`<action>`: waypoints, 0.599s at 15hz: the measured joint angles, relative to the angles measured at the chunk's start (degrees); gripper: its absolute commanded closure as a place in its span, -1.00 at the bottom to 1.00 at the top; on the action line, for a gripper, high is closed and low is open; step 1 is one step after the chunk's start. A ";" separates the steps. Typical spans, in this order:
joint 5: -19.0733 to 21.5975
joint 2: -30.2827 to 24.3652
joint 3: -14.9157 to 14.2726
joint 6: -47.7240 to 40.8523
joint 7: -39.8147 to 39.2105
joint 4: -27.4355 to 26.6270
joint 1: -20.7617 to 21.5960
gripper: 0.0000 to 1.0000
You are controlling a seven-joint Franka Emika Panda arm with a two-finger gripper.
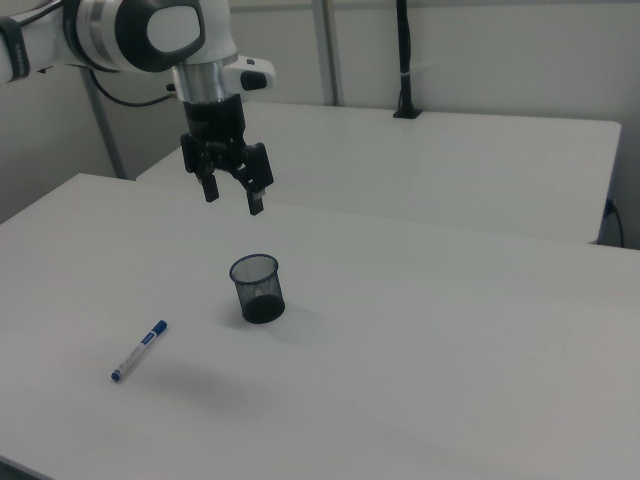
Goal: Insert the marker
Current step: 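Move the open gripper toward the white blue-capped marker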
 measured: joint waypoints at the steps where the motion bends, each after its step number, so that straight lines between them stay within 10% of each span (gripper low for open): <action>1: 0.00 0.00 0.00 0.00 -0.05 0.00 0.12 -1.00; 9: 0.18 0.03 0.03 -0.48 -1.04 -0.20 1.40 -0.98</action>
